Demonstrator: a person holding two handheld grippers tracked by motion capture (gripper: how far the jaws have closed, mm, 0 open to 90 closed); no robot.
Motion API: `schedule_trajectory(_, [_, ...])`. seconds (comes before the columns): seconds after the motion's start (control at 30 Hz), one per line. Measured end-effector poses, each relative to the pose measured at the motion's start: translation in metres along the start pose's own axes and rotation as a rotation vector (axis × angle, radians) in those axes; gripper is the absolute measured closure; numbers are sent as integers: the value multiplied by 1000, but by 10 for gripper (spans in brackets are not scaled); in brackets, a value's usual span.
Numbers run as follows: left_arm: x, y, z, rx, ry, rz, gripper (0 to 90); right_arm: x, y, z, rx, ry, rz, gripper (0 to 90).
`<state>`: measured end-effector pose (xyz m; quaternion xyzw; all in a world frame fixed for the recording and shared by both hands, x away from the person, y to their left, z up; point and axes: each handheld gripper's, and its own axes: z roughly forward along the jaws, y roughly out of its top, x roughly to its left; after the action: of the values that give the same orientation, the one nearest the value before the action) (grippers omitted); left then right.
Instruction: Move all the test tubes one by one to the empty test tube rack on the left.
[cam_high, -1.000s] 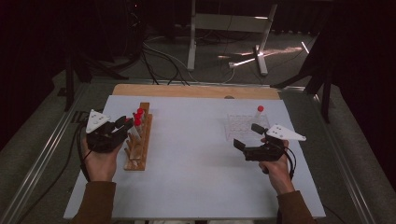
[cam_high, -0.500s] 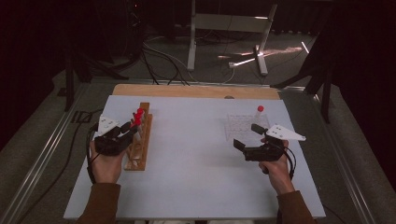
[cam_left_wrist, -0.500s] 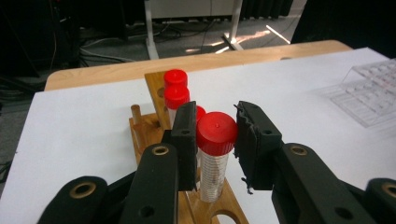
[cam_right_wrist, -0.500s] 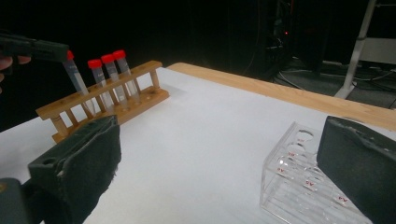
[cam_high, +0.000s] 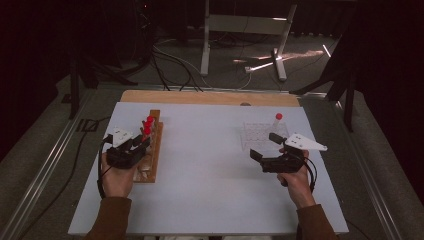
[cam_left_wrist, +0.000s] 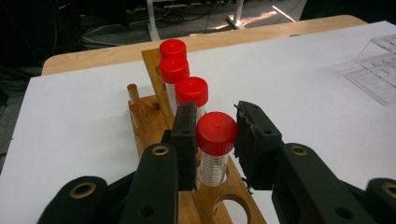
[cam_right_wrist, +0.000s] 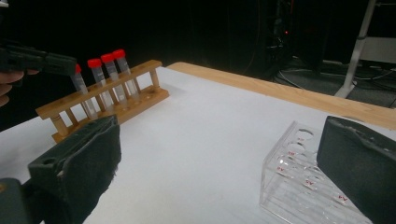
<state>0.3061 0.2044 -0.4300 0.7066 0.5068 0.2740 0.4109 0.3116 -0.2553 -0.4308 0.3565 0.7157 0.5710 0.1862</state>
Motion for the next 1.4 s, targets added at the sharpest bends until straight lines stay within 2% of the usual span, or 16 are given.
schedule_trajectory(0.2, [0,-2,0,-7,1,1,709,0,0,0,-1,1,0,0])
schedule_trajectory(0.37, [-1,-3,-1,-10,-21,-7,686,0,1,-1,-5,0,-3,0])
schedule_trajectory(0.47, [0,-4,-1,-22,-33,-25,591,-1,1,-1,-7,-2,-1,0])
schedule_trajectory(0.63, [2,-8,-6,-76,-70,-89,436,-1,1,-1,-9,-7,0,0])
schedule_trajectory(0.77, [1,-9,-11,-117,-80,-107,290,-2,2,-3,-14,-21,0,0])
schedule_trajectory(0.83, [1,-8,-12,-129,-75,-106,203,-5,4,-4,-23,-38,0,0])
schedule_trajectory(0.97, [-1,-9,-15,-159,-82,-118,115,-11,6,-10,-44,-84,8,0])
schedule_trajectory(1.03, [-2,-9,-16,-159,-81,-115,76,-14,6,-11,-47,-114,12,0])
schedule_trajectory(1.1, [-1,-9,-17,-163,-97,-117,14,-19,7,-11,-39,-155,2,0])
schedule_trajectory(1.27, [1,-10,-20,-183,-104,-118,5,-36,8,-10,-27,-244,10,0])
schedule_trajectory(1.4, [2,-11,-21,-189,-107,-120,5,-50,9,-5,-9,-286,25,0])
